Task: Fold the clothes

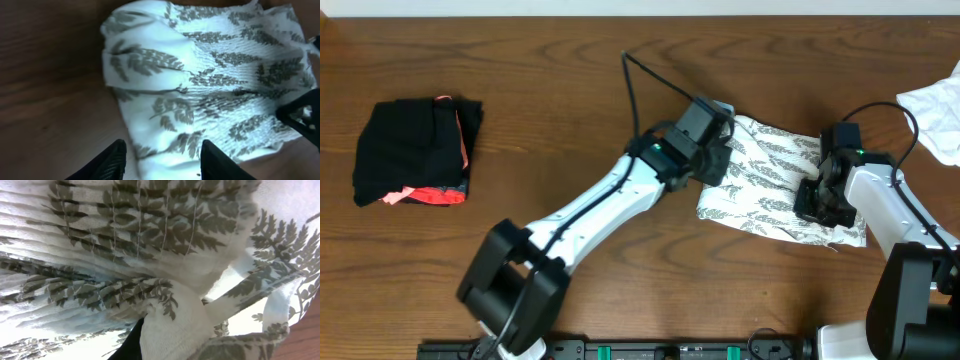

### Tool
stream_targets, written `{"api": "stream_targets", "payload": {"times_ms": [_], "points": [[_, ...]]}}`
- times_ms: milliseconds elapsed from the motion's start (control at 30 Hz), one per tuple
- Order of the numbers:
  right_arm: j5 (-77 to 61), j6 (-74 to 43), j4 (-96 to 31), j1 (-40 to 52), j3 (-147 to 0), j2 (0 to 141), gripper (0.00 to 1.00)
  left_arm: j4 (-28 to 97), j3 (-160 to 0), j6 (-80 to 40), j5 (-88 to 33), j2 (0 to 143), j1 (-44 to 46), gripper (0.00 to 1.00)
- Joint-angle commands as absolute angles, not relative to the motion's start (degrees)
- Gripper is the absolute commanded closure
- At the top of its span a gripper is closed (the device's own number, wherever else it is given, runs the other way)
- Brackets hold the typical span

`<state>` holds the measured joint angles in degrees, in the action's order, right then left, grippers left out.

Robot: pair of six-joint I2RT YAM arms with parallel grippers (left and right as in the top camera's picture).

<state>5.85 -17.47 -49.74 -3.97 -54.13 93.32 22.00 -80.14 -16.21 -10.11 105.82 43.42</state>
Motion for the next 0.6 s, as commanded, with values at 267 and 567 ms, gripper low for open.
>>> {"api": "stream_targets", "payload": {"times_ms": [267,567], "points": [[4.0,-18.4,-49.2,-4.1,-53.5,93.8,0.89,14.9,-80.8,-15.2,-9.7,112.9,46.8,0.47],[3.6,-18.3,-49.2,-4.1,-53.5,93.8,0.89,14.7,-80.8,-15.3,-10.0,117.6,47.2,0.47]]}}
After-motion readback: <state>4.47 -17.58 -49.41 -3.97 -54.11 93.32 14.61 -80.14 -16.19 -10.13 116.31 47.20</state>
